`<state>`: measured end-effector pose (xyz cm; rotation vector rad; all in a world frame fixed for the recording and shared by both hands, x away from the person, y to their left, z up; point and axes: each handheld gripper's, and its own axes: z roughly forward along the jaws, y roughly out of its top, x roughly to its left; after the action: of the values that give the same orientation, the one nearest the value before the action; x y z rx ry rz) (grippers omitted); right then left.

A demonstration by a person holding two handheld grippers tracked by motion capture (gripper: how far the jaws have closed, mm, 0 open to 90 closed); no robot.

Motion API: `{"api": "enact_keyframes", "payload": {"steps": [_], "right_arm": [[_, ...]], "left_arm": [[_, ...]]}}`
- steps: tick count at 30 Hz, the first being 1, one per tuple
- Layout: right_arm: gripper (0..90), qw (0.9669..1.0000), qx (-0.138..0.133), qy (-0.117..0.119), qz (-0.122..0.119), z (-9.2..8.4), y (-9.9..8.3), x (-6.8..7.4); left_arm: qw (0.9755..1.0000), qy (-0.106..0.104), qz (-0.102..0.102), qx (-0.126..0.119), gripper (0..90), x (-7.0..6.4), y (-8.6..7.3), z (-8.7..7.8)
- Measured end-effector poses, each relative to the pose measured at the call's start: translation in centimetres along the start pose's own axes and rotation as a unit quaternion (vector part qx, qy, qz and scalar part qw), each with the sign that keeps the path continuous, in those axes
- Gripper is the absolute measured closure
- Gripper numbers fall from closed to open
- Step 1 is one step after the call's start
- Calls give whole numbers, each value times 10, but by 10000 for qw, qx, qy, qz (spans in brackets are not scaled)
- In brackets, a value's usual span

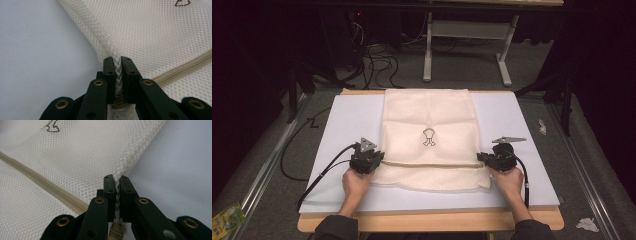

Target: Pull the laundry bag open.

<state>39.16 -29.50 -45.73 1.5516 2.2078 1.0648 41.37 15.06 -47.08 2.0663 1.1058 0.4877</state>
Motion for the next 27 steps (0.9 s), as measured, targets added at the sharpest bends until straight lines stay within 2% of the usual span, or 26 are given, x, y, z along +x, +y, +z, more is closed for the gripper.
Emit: {"api": "enact_keyframes", "payload": {"steps": [7,11,15,19,27], "right_arm": [[858,10000,53,20,-4,1,0,-1],[836,9999,112,73,93,3,0,-3],[770,9994,200,148,226,3,-1,-6],[719,9987,296,200,360,0,-1,-9],[624,9961,606,293,566,-3,-5,-12]], "left_arm": [[9999,75,53,-68,799,-1,-5,2],[9998,149,107,-40,757,-2,-9,5],[9998,171,103,-70,738,-3,-11,7],[9998,173,-62,-113,691,0,-13,7],[9996,248,-30,-130,665,-2,-13,8]]}}
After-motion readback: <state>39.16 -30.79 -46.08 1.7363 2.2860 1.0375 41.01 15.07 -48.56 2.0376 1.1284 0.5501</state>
